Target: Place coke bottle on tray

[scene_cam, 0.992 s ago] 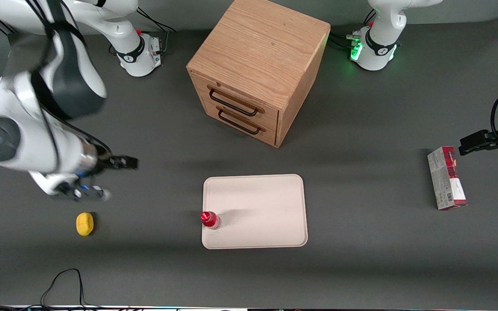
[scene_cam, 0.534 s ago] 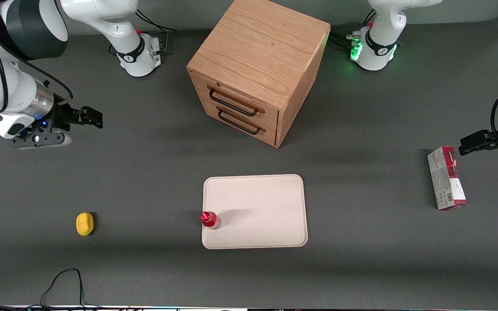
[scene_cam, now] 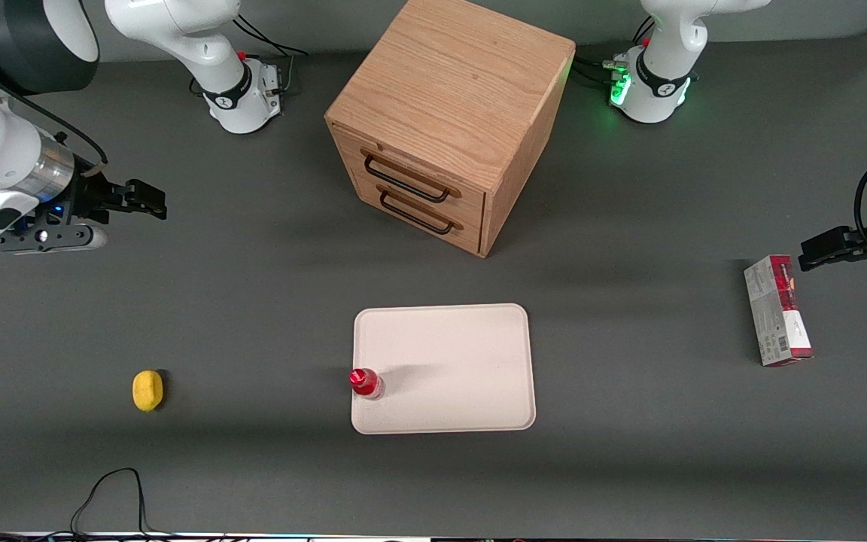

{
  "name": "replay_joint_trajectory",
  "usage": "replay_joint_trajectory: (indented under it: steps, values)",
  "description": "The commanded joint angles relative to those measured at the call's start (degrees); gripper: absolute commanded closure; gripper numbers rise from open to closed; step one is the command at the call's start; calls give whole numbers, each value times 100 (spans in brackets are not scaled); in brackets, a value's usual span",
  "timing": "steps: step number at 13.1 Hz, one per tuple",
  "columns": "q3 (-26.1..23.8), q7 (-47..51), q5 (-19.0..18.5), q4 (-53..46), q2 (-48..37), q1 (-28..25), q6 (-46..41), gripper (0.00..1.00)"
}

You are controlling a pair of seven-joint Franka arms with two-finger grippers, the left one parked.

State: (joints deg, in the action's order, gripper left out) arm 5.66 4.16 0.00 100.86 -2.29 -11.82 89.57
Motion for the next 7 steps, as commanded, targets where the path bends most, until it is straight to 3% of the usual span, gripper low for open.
replay_joint_trajectory:
  steps: [1,7]
  values:
    - [111,-135,106,-374,132,-223,-317,0]
    - [111,-319,150,-488,132,-119,-589,0]
